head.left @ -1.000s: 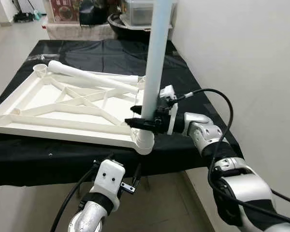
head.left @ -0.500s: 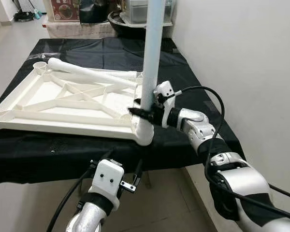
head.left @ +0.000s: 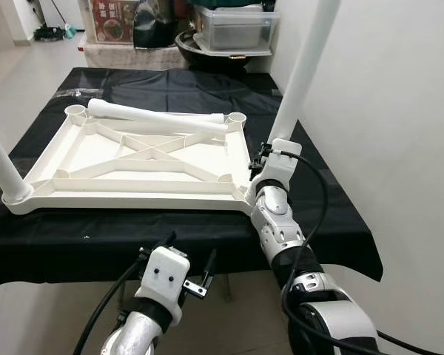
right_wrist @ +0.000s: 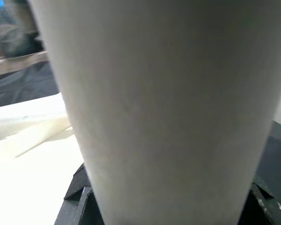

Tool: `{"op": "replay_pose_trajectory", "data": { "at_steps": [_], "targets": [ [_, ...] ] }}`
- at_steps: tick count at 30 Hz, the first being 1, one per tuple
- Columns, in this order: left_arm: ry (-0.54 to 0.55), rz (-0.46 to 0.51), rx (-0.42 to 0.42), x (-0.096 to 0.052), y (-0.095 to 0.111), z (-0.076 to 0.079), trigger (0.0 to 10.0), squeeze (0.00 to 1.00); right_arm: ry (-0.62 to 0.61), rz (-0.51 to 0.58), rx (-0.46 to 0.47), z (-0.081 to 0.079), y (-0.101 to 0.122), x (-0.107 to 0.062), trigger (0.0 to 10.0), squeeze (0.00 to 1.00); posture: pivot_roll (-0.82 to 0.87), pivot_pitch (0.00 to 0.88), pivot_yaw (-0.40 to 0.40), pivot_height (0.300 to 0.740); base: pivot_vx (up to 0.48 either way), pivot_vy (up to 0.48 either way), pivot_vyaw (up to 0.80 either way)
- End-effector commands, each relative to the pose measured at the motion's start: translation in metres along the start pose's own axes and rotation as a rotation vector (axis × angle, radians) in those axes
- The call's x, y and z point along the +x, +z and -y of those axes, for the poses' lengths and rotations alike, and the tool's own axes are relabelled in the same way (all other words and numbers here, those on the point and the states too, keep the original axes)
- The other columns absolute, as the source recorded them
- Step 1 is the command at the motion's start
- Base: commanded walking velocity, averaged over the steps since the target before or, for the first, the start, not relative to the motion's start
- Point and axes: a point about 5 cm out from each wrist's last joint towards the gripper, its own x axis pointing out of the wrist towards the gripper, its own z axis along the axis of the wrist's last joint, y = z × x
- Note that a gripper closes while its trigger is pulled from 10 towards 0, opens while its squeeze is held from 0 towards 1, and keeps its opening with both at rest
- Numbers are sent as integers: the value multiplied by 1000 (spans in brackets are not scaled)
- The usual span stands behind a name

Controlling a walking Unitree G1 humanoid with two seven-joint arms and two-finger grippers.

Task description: Building children table

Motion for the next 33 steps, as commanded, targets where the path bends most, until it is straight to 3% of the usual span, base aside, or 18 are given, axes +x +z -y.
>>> {"op": "replay_pose_trajectory", "data": {
  "at_steps": [1, 2, 3, 4, 6, 7, 9, 10, 15, 18, 20, 22, 23, 24, 25, 26, 28, 33],
  "targets": [
    [-5, -5, 8, 0, -2, 1, 10000, 0, -44, -149, 87, -1, -31, -12, 0, 0, 144, 126, -83, 740, 0, 0, 0],
    [-4, -5, 8, 0, -2, 1, 10000, 0, -4, -159, 81, -8, -32, -14, 10000, 0, 141, 126, -81, 740, 0, 0, 0],
    [-4, -5, 8, 0, -2, 1, 10000, 0, -4, -159, 81, -8, -32, -14, 10000, 0, 141, 126, -81, 740, 0, 0, 0],
    [-4, -6, 8, 0, -2, 1, 10000, 0, 15, -165, 71, -12, -33, -15, 10000, 718, 141, 126, -81, 740, 0, 0, 0],
    [-4, -6, 8, 0, -2, 1, 10000, 0, 15, -165, 71, -12, -33, -15, 10000, 718, 141, 126, -81, 740, 0, 0, 0],
    [-5, -7, 7, 0, -3, 1, 10000, 0, 72, -140, 81, -10, -29, -13, 10000, 1000, 129, 125, -78, 740, 0, 0, 0],
    [-7, -7, 5, 0, -3, 1, 10000, 0, 133, -90, 75, -5, -22, -10, 10000, 1000, 125, 125, -78, 740, 0, 0, 0],
    [-8, -8, 3, 0, -3, 1, 10000, 0, 225, -54, 98, 1, -16, -6, 10000, 0, 120, 122, -77, 740, 0, 0, 0],
    [-11, -10, 0, 1, -4, 2, 10000, 0, 473, -9, 89, 10, -6, -1, 10000, 0, 119, 119, -77, 740, 0, 0, 0],
    [-13, -9, -2, 2, -5, 2, 10000, 0, 837, -93, 33, 25, -3, 3, 10000, 0, 116, 112, -77, 740, 0, 0, 0],
    [-13, -9, -2, 2, -5, 2, 10000, 0, 837, -93, 33, 25, -3, 3, 10000, 0, 116, 112, -77, 740, 0, 0, 0],
    [-14, -11, -4, 2, -6, 3, 10000, 0, 1135, -194, -77, 24, -8, -5, 10000, 0, 128, 108, -80, 740, 0, 0, 0],
    [-14, -11, -4, 2, -6, 3, 10000, 0, 1135, -194, -77, 24, -8, -5, 10000, 0, 128, 108, -80, 740, 0, 0, 0],
    [-14, -12, -5, 1, -6, 3, 10000, 0, 1281, -252, -138, 21, -12, -11, 10000, 0, 137, 108, -86, 740, 0, 0, 0],
    [-14, -12, -5, 1, -6, 3, 10000, 0, 1281, -252, -138, 21, -12, -11, 10000, 0, 137, 108, -86, 740, 0, 0, 0],
    [-13, -13, -4, 1, -6, 4, 10000, 0, 1402, -304, -175, 15, -16, -18, 10000, 0, 142, 107, -89, 740, 0, 0, 0],
    [-13, -13, -4, 0, -6, 4, 10000, 0, 1483, -340, -194, 10, -17, -23, 10000, 0, 149, 104, -93, 740, 0, 0, 0],
    [-10, -12, -5, -1, -5, 5, 10000, 0, 1615, -377, -208, 2, -17, -30, 10000, 0, 161, 105, -99, 740, 0, 0, 0]
  ]
}}
